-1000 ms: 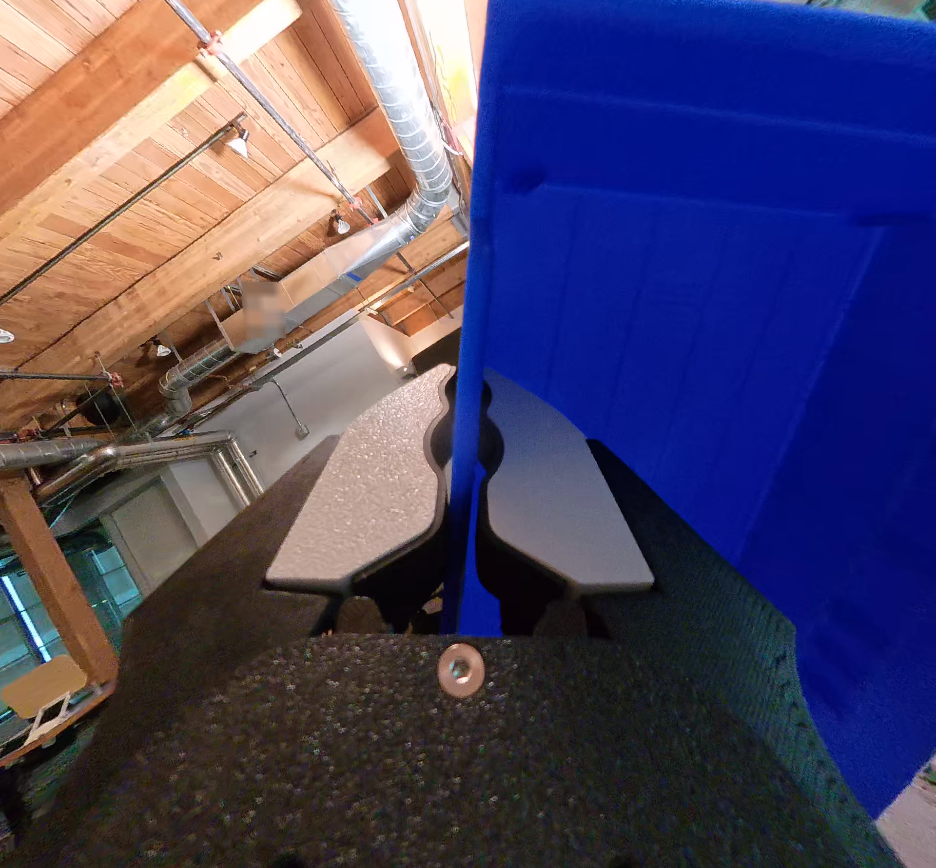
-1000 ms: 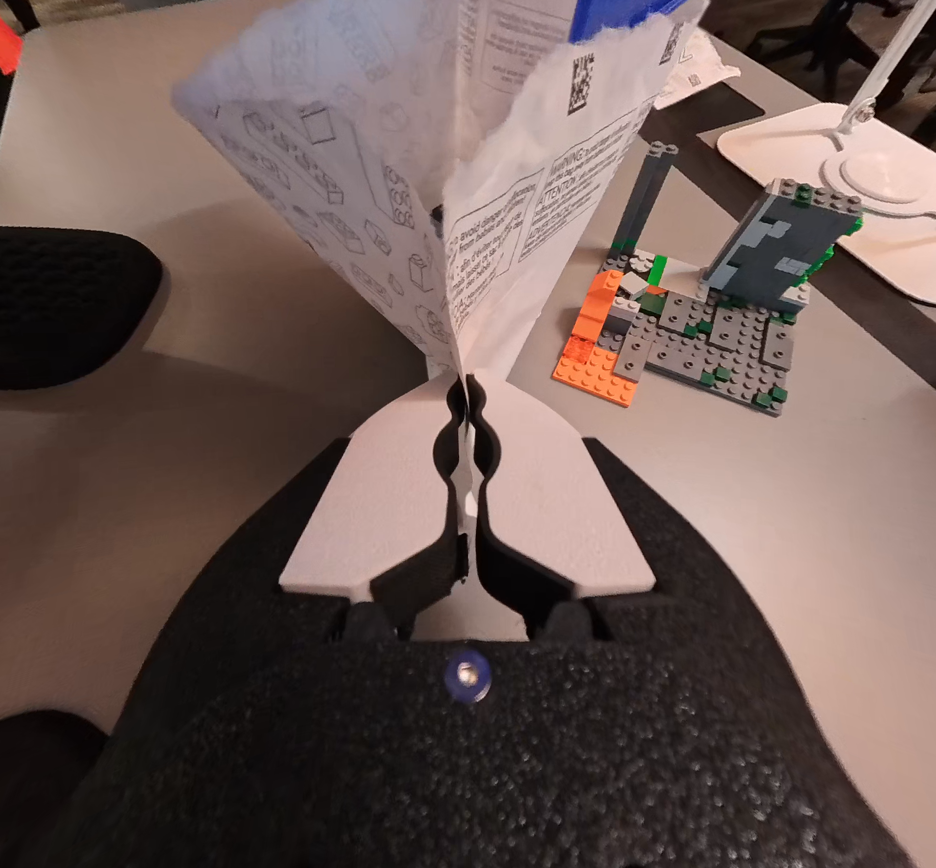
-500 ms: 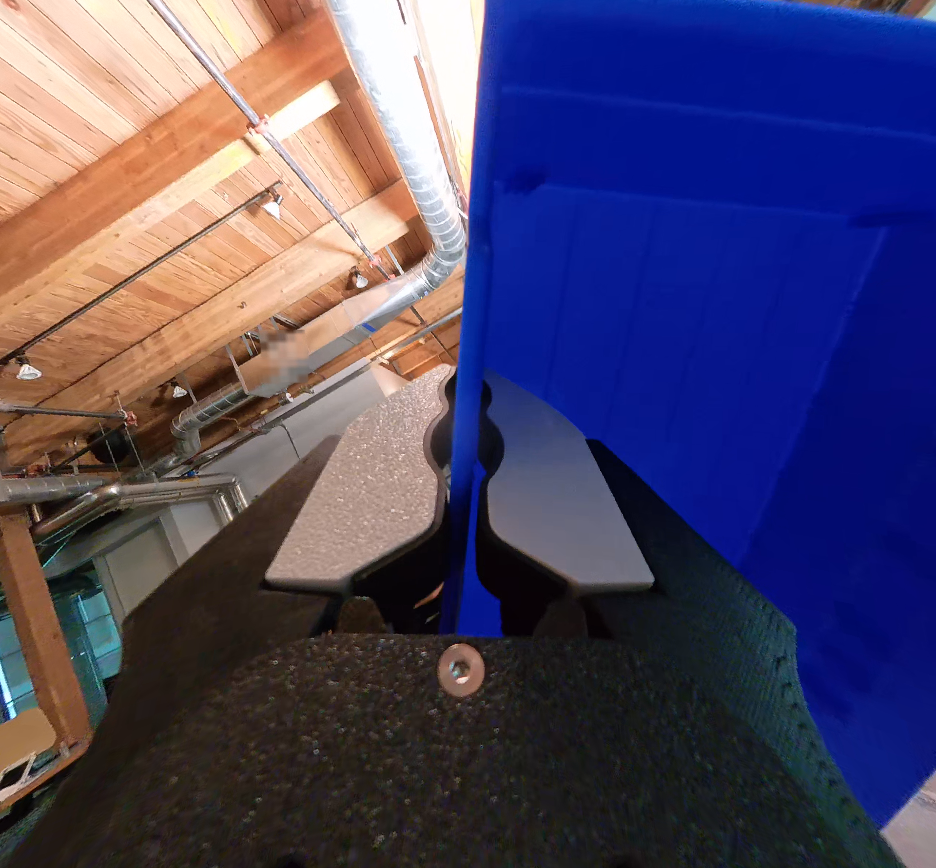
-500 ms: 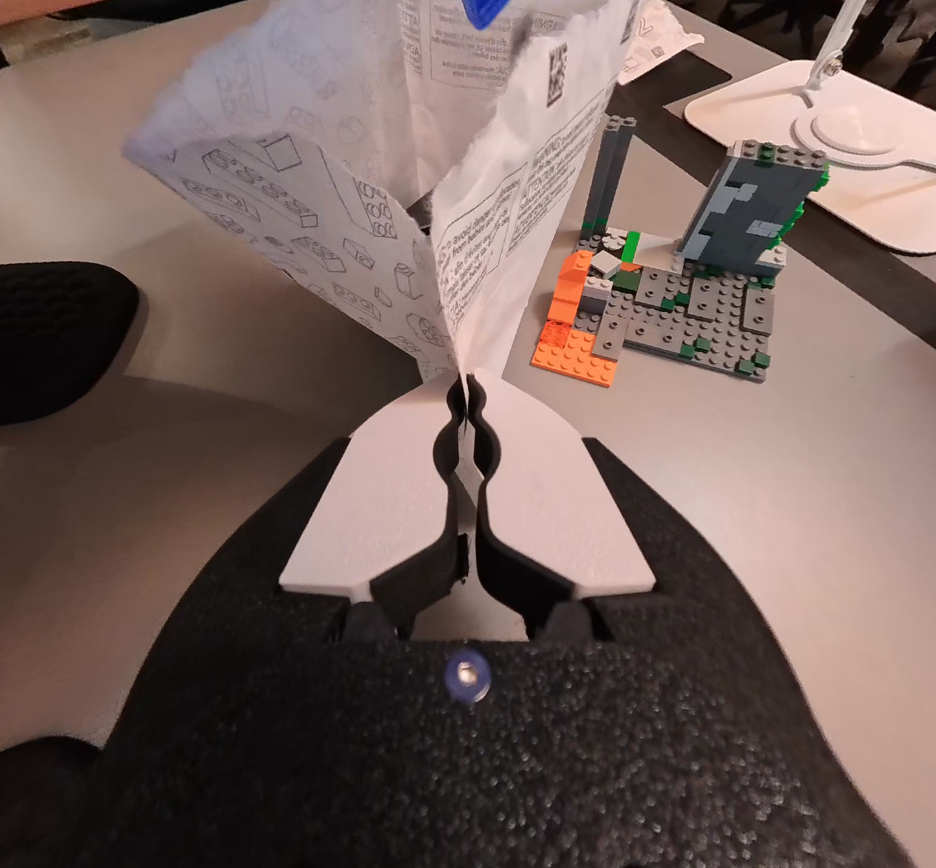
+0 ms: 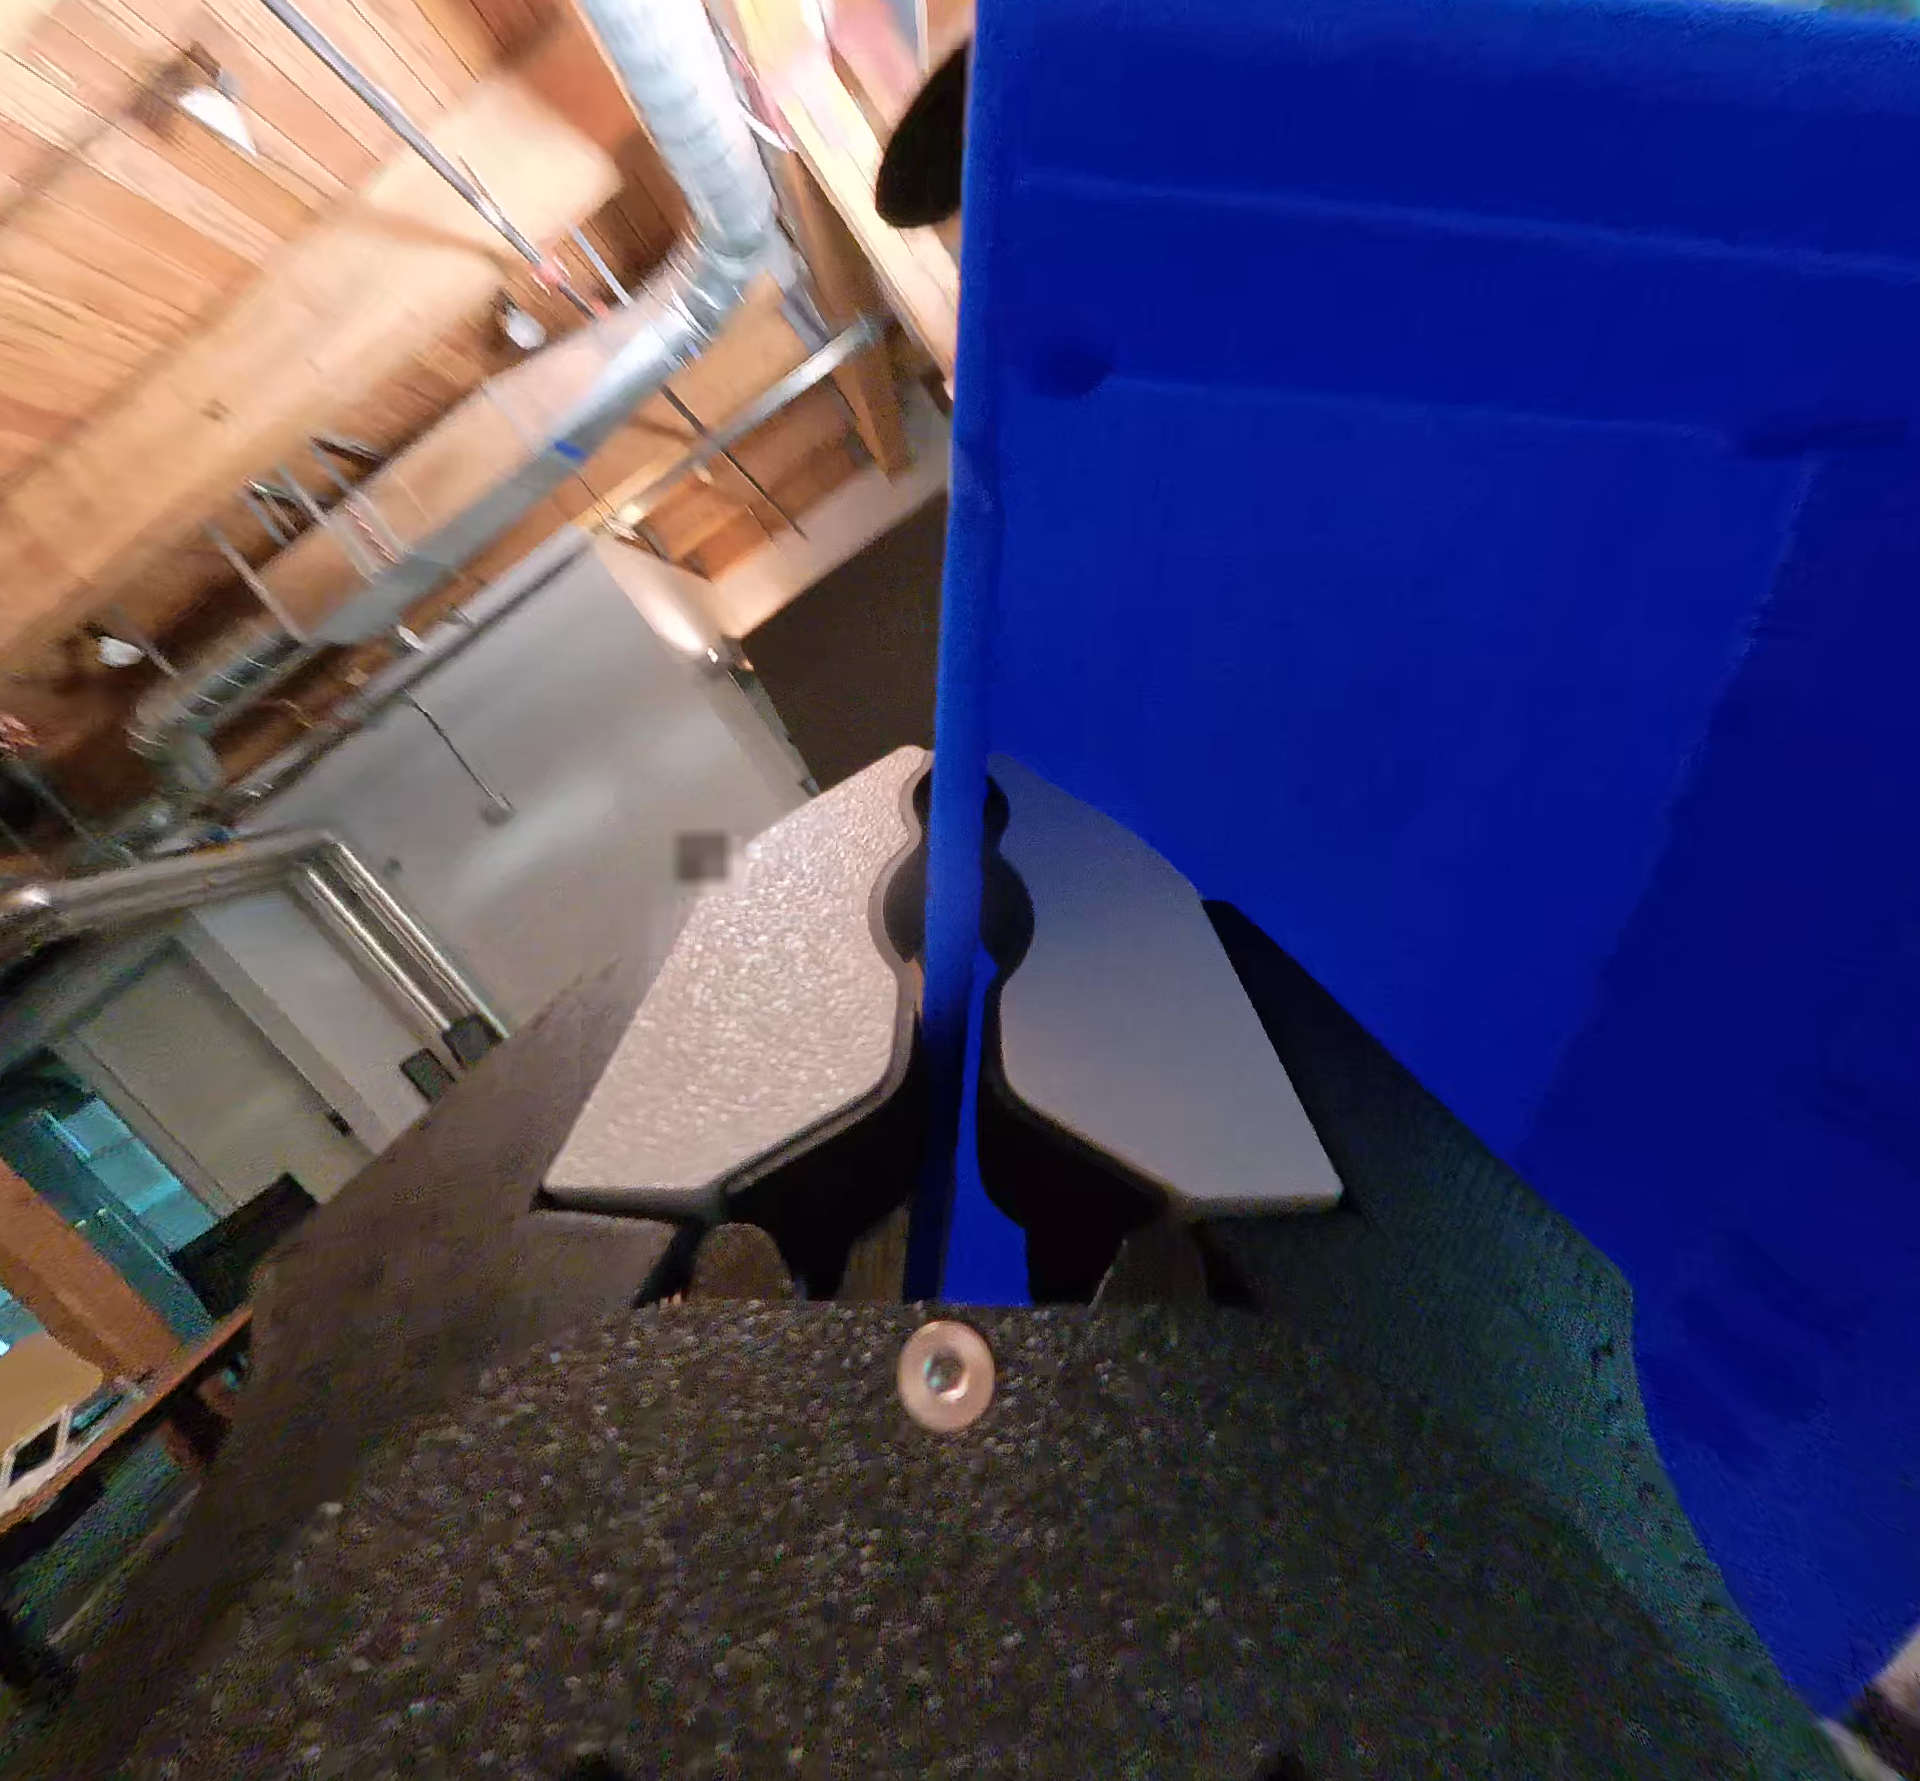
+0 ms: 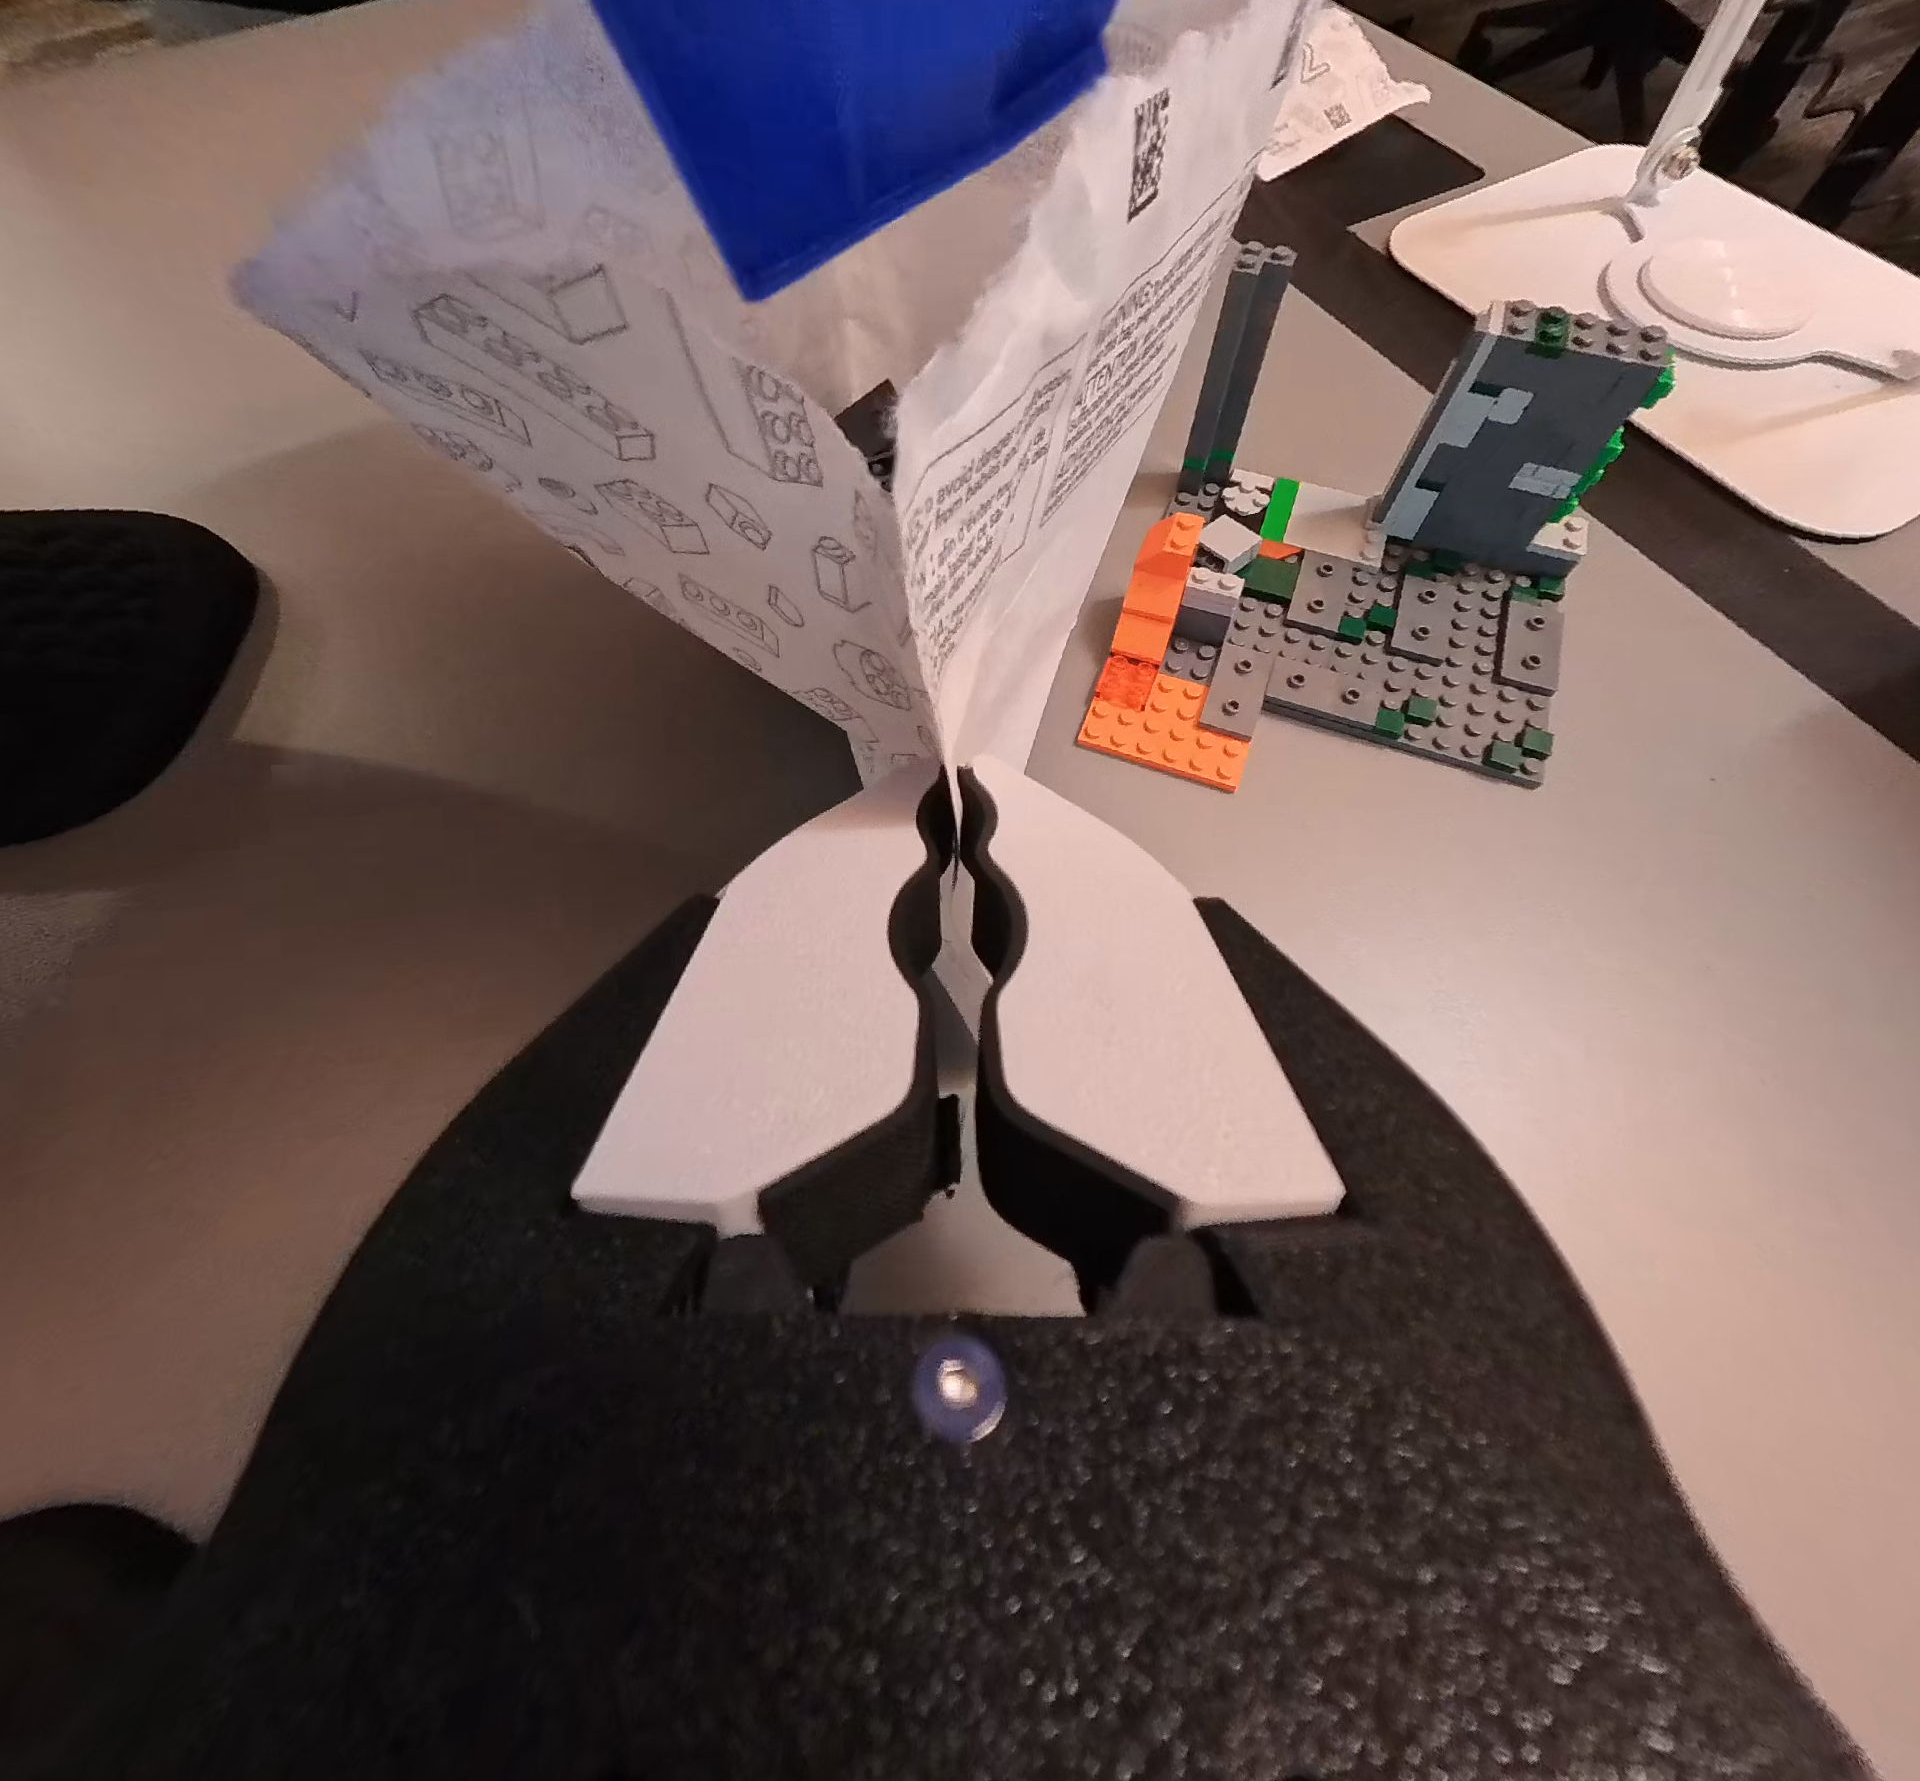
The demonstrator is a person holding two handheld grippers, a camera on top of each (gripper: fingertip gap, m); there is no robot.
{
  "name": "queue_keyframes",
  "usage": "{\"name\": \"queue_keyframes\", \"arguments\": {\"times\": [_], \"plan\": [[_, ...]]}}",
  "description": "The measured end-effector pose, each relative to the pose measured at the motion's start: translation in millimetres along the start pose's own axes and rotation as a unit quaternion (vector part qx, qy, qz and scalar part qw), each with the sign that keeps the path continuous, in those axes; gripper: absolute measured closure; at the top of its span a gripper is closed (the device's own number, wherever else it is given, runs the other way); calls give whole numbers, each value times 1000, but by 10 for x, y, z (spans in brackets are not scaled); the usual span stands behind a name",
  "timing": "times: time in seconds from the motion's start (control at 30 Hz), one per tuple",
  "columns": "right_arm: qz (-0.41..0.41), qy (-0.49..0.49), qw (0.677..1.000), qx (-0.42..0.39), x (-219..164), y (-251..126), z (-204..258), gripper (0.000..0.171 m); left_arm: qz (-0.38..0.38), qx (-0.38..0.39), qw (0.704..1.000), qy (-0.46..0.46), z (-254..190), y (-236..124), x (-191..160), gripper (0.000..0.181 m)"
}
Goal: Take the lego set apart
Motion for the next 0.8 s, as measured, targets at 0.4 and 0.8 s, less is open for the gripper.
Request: {"name": "queue_keyframes", "arguments": {"times": [0.4,0.8], "plan": [[-3,-33,999,14,13,-12,57,171,287,-165,942,57,32,1359,110,176],[3,-60,998,37,-33,-41,80,171,459,-198,866,-9,732,1997,-295,176]]}}
Point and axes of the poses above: each gripper's, where its closed fingertips meet, y out along the fingers, x out of its top, z = x × y across the jaws, the point moved 10 cm from there along -y, back along the fingers, and after that the axes turned 7 degrees about z, right-handed, at the moved point
